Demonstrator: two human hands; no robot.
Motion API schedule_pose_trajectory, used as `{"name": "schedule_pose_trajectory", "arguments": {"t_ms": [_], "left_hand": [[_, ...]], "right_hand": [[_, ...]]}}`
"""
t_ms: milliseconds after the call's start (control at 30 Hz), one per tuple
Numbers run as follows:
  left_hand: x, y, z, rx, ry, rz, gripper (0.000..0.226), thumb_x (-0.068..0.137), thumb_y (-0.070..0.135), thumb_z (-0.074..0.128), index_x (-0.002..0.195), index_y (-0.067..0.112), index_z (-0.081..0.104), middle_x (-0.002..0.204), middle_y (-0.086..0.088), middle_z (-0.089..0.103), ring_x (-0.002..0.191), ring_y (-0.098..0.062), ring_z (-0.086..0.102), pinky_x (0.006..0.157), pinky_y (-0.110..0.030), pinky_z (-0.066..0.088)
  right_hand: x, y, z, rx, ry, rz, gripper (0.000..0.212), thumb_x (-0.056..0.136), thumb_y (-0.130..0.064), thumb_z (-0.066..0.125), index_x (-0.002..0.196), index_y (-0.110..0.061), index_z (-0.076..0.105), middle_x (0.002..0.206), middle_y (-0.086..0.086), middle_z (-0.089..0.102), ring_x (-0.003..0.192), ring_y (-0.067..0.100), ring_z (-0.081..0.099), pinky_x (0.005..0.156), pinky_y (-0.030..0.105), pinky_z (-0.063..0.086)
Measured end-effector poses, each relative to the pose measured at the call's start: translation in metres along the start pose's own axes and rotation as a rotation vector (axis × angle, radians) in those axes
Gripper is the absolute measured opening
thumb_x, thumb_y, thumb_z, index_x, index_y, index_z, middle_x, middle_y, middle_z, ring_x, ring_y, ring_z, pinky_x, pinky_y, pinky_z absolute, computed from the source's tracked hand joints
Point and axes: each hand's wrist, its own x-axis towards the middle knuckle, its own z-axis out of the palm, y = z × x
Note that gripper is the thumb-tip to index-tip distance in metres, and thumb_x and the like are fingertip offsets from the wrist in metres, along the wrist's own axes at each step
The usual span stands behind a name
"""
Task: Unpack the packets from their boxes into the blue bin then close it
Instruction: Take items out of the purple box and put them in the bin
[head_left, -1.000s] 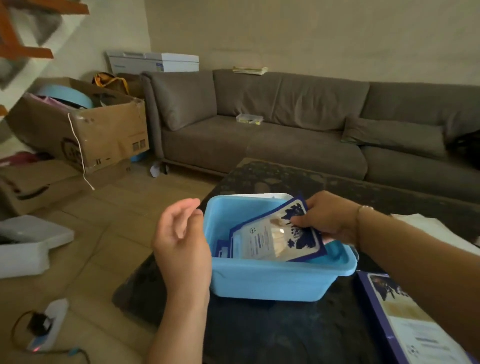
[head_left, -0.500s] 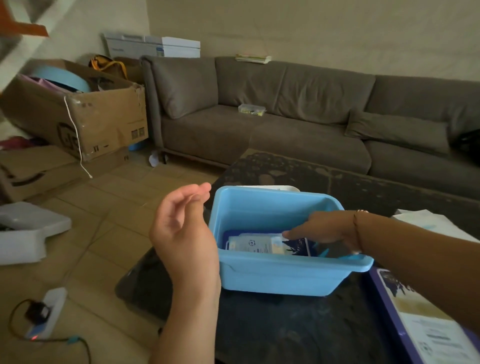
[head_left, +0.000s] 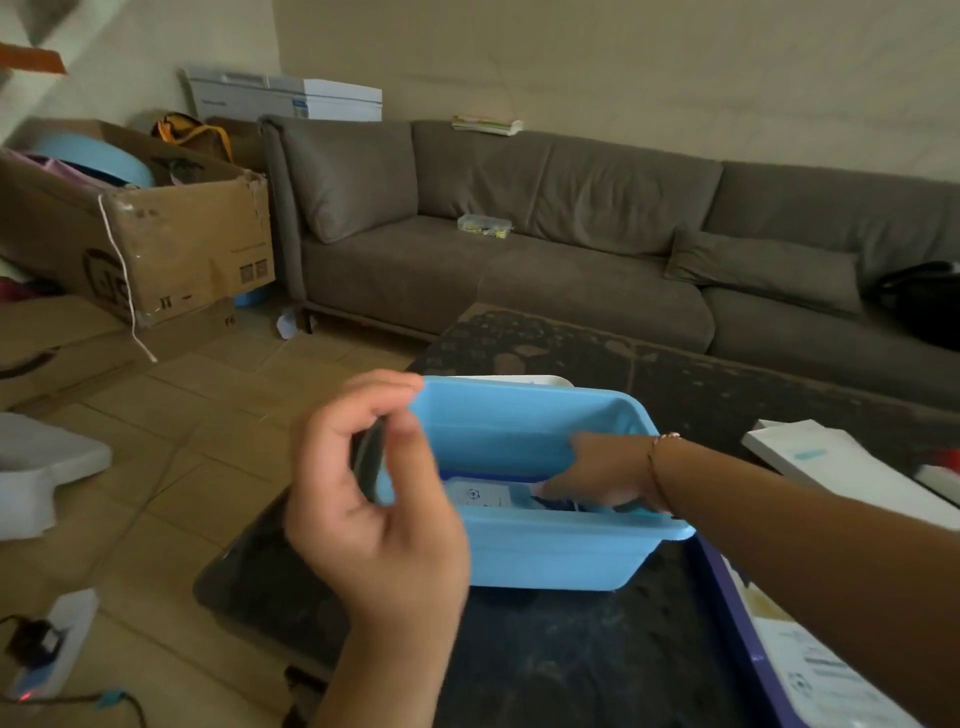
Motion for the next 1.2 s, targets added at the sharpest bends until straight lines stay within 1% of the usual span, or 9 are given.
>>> {"name": "schedule_pose_trajectory", "arguments": {"t_ms": [167,233,300,433,533,700,867,1000,1200], "left_hand": [[-0.068,0.049,0.022,0.03,-0.65,0.403,0.015,0.083,0.011,0.059,0.09,0.024,0.06,0.1,0.005,0.068,0.097,-0.015,0.059,0.084,-0.029,0.047],[-0.082,0.054,0.03,0.14,-1.063,0.531,0.024,0.103,0.021,0.033,0.1,0.037,0.05,0.091,0.025,0.066,0.089,0.007,0.049,0.079,-0.009,0.043],[-0.107,0.039,0.035,0.417,-1.245,0.689,0.035,0.109,0.032,0.01,0.116,0.048,0.04,0.09,0.044,0.055,0.083,0.02,0.045,0.076,0.006,0.036],[-0.176,0.012,0.041,0.335,-1.612,0.449,0.027,0.099,0.048,0.034,0.12,0.044,0.05,0.123,0.027,0.053,0.109,0.005,0.052,0.084,-0.014,0.052],[-0.192,0.015,0.044,0.176,-1.626,0.409,0.028,0.106,0.041,0.032,0.112,0.04,0.059,0.118,0.022,0.06,0.109,0.0,0.056,0.089,-0.016,0.051],[-0.187,0.027,0.05,0.161,-1.537,0.494,0.021,0.096,0.046,0.059,0.104,0.033,0.072,0.113,0.018,0.068,0.113,0.001,0.056,0.091,-0.013,0.049],[-0.186,0.025,0.066,0.091,-1.171,0.26,0.024,0.097,0.031,0.062,0.087,0.013,0.074,0.088,0.004,0.072,0.085,0.001,0.064,0.072,-0.019,0.055],[-0.173,0.043,0.093,0.183,-0.877,-0.015,0.026,0.095,0.038,0.051,0.083,0.022,0.067,0.074,0.023,0.059,0.075,0.011,0.06,0.064,0.0,0.043],[-0.16,0.052,0.111,0.165,-0.838,0.041,0.02,0.095,0.04,0.049,0.082,0.028,0.059,0.075,0.031,0.053,0.076,0.016,0.057,0.063,0.003,0.039]], "right_hand": [[-0.057,0.04,-0.023,0.091,0.546,-0.34,0.063,0.086,-0.045,0.066,0.142,-0.026,0.046,0.14,-0.001,0.056,0.124,0.017,0.056,0.104,0.033,0.046],[-0.083,0.079,-0.019,0.333,0.749,-0.405,0.059,0.084,-0.036,0.07,0.138,-0.029,0.049,0.133,-0.005,0.061,0.119,0.012,0.059,0.1,0.034,0.05],[-0.103,0.124,-0.003,0.544,0.969,-0.392,0.055,0.084,-0.027,0.071,0.135,-0.031,0.049,0.123,-0.01,0.064,0.111,0.007,0.062,0.092,0.031,0.052],[-0.117,0.205,0.032,0.747,1.21,-0.297,0.042,0.086,-0.014,0.068,0.113,-0.043,0.056,0.105,-0.012,0.069,0.103,0.005,0.064,0.077,0.02,0.056],[-0.131,0.247,0.048,0.768,1.254,-0.248,0.033,0.088,-0.012,0.067,0.095,-0.044,0.064,0.101,-0.016,0.07,0.091,-0.001,0.065,0.064,0.007,0.051],[-0.157,0.275,0.07,0.67,1.38,-0.378,0.018,0.09,-0.02,0.069,0.091,-0.037,0.065,0.094,-0.015,0.07,0.081,0.011,0.066,0.07,0.023,0.052],[-0.178,0.277,0.09,0.287,1.293,-0.557,0.012,0.085,-0.034,0.06,0.088,-0.029,0.071,0.076,-0.023,0.066,0.061,-0.001,0.059,0.061,0.014,0.045],[-0.162,0.27,0.1,0.032,1.148,-0.659,0.014,0.086,-0.032,0.066,0.094,-0.029,0.077,0.103,-0.021,0.071,0.067,-0.005,0.063,0.059,0.014,0.051],[-0.148,0.255,0.095,0.017,1.272,-0.725,0.015,0.086,-0.023,0.066,0.095,-0.023,0.078,0.112,-0.009,0.073,0.064,0.006,0.067,0.048,0.027,0.052]]}}
